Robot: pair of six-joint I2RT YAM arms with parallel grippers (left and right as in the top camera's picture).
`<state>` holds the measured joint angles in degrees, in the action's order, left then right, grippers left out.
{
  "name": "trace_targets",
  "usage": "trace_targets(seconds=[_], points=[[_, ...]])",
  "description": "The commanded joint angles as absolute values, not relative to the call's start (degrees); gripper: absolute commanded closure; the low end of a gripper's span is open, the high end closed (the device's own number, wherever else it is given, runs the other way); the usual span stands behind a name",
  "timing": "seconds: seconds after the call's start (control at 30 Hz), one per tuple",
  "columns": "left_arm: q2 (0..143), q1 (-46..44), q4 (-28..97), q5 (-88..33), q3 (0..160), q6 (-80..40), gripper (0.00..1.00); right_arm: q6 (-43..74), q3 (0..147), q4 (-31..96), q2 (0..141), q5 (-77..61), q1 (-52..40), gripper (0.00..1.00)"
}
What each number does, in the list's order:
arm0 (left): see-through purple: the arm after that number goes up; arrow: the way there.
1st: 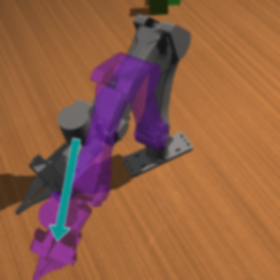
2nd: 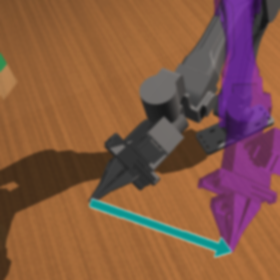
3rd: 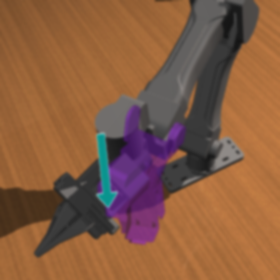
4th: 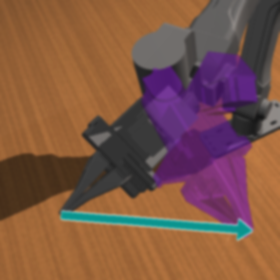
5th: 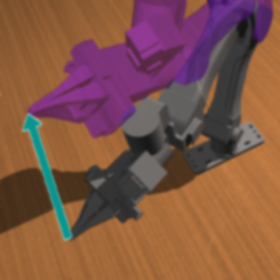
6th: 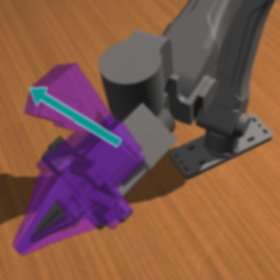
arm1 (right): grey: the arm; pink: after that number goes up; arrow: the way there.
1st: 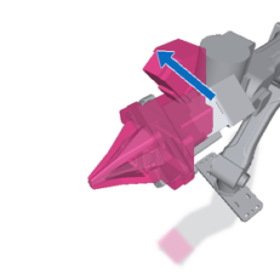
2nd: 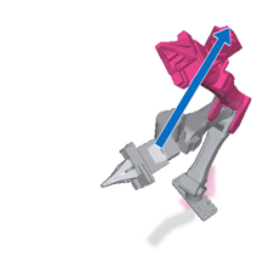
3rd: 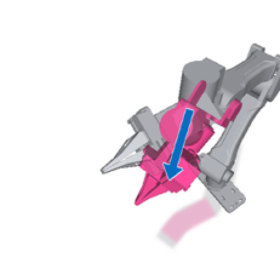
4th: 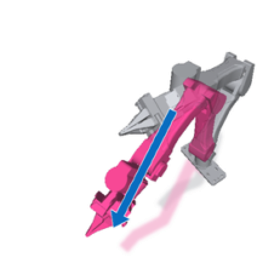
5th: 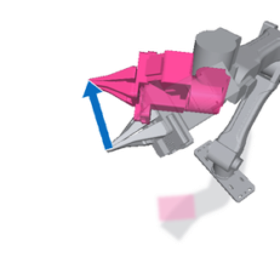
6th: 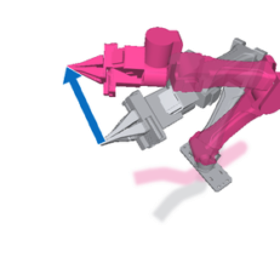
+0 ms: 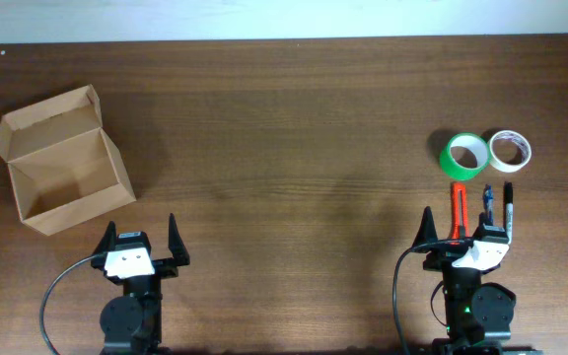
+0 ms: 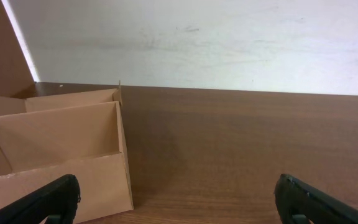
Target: Pack container
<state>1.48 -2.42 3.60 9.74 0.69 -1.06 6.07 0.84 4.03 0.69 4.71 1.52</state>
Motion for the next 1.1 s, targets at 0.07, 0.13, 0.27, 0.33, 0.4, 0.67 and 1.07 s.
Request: trace_targets(seconds=[0.07, 0.13, 0.27, 0.33, 0.4, 0.67, 1.07], points=[[1.0, -2.6, 3.7, 10.3, 0.5, -0.4, 0.0, 6.5, 0.3, 4.1, 0.2, 5.2, 2.0, 0.01], [1.0, -2.6, 3.7, 10.3, 0.5, -0.4, 0.0, 6.5, 0.3, 4.1, 0.2, 5.2, 2.0, 0.01], [1.0, -2.6, 3.7, 10.3, 0.5, -0.4, 0.0, 6.5, 0.3, 4.1, 0.2, 5.2, 2.0, 0.01], [1.0, -2.6, 3.7, 10.3, 0.5, -0.4, 0.0, 6.5, 0.3, 4.1, 0.2, 5.2, 2.0, 0.01], [1.0, -2.6, 3.7, 10.3, 0.5, -0.4, 0.0, 6.5, 0.3, 4.1, 0.2, 5.2, 2.0, 0.01], [1.1, -2.6, 3.7, 8.7, 0.5, -0.4, 0.0, 6.4, 0.3, 4.3, 0.2, 3.9, 2.0, 0.0], [2.8, -2.6, 7.9, 11.7, 7.6, -5.4, 0.0, 10.9, 8.1, 15.8, 2.7, -5.3, 2.0, 0.01]])
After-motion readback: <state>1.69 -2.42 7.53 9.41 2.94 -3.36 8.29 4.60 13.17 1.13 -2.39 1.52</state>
